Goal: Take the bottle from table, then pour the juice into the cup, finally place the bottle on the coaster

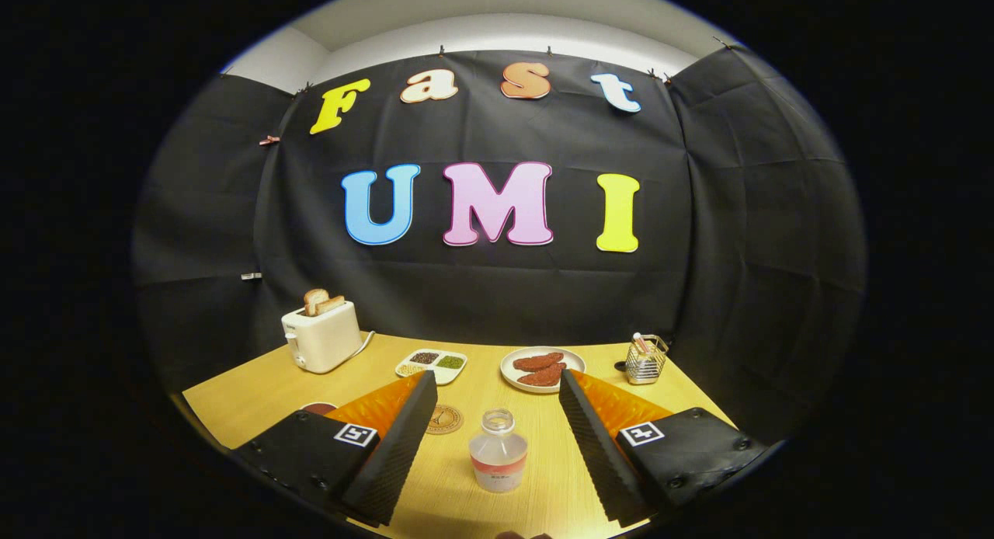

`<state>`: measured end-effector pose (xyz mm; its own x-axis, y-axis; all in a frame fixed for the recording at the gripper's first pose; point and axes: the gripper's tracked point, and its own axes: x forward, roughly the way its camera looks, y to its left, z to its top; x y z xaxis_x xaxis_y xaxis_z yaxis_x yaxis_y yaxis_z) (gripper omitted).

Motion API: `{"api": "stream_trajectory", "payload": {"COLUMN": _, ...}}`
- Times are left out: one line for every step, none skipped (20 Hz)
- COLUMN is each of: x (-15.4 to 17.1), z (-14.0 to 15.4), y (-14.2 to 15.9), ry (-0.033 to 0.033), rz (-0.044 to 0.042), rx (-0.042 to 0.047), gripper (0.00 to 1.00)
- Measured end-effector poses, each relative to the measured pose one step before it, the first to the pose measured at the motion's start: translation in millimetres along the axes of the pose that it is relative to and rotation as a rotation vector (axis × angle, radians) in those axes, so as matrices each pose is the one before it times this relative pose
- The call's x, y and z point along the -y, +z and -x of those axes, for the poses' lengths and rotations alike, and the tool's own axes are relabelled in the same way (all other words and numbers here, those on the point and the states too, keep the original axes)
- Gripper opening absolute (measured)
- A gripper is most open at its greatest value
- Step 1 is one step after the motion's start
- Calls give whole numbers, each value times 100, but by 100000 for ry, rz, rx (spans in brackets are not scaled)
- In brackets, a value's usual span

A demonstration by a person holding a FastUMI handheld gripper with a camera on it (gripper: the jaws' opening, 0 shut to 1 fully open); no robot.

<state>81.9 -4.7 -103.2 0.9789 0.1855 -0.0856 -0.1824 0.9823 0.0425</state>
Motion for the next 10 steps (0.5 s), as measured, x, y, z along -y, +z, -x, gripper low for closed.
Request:
{"api": "stream_trajectory", "payload": {"x": 48, "z": -441, "y": -651, "ry": 174, "rz": 18, "rx": -582, "gripper": 97}}
{"api": "stream_trajectory", "payload": {"x": -26, "z": -481, "y": -649, "ry": 273, "rz": -283, "rx": -621, "gripper": 97}}
{"api": "stream_trajectory", "payload": {"x": -141, "z": -420, "y": -650, "ry": 476, "rz": -646, "rx": -748, "gripper": 98}}
{"api": "stream_trajectory", "payload": {"x": -143, "z": -305, "y": -611, "ry": 557, "rz": -609, "rx": -743, "gripper": 98}}
{"api": "stream_trajectory", "payload": {"x": -173, "z": -460, "y": -766, "ry": 200, "rz": 12, "rx": -637, "gripper": 98}}
{"api": "stream_trajectory", "payload": {"x": 133, "z": -324, "y": -640, "ry": -401, "rz": 378, "rx": -529, "gripper": 97}}
{"api": "stream_trajectory", "payload": {"x": 45, "z": -354, "y": -575, "ry": -133, "rz": 173, "rx": -433, "gripper": 97}}
{"api": "stream_trajectory", "payload": {"x": -109, "z": -306, "y": -798, "ry": 130, "rz": -21, "rx": -1149, "gripper": 98}}
{"api": "stream_trajectory", "payload": {"x": -164, "z": -329, "y": -795, "ry": 625, "rz": -243, "rx": -969, "gripper": 97}}
{"api": "stream_trajectory", "payload": {"x": -103, "z": -329, "y": -615, "ry": 152, "rz": 263, "rx": -1018, "gripper": 97}}
